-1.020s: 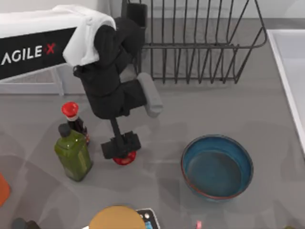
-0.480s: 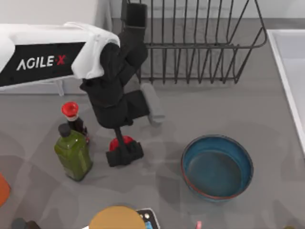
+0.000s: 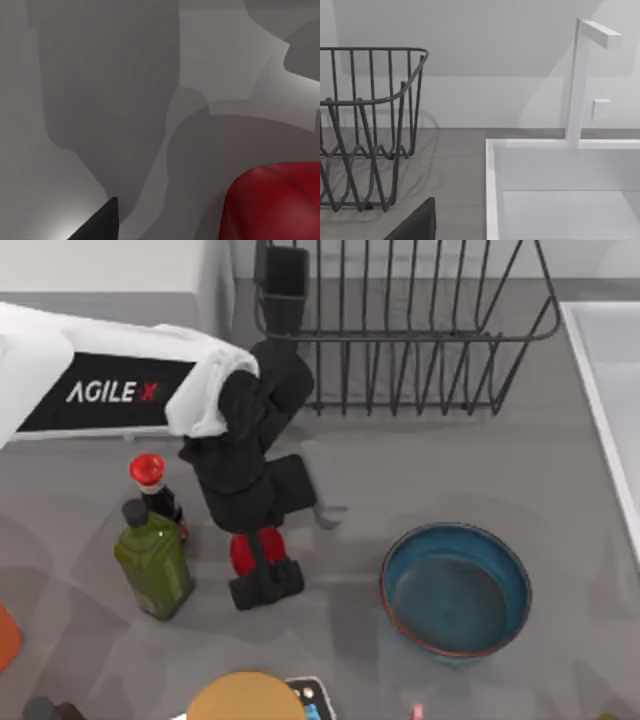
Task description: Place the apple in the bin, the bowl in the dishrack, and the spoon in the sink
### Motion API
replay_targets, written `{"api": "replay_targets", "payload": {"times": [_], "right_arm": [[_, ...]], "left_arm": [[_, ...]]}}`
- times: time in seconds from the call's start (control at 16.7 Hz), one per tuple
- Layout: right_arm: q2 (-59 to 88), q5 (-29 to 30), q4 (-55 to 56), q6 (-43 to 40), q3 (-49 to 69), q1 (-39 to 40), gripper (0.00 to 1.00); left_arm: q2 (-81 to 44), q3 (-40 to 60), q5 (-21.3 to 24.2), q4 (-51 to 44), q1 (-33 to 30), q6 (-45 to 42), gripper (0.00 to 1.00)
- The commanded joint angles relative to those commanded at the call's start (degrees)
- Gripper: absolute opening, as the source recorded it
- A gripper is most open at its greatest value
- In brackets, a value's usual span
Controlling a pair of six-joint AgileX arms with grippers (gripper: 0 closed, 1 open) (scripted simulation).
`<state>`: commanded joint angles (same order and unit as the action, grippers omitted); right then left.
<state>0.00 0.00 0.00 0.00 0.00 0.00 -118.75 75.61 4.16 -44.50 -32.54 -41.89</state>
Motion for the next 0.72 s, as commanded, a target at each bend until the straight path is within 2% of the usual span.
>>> {"api": "replay_targets", "payload": {"times": [0.72], "right_arm": [[0.0,0.0,0.0,0.0,0.0,0.0,1.00]], "left_arm": [[0.0,0.0,0.0,0.0,0.0,0.0,0.10]]}}
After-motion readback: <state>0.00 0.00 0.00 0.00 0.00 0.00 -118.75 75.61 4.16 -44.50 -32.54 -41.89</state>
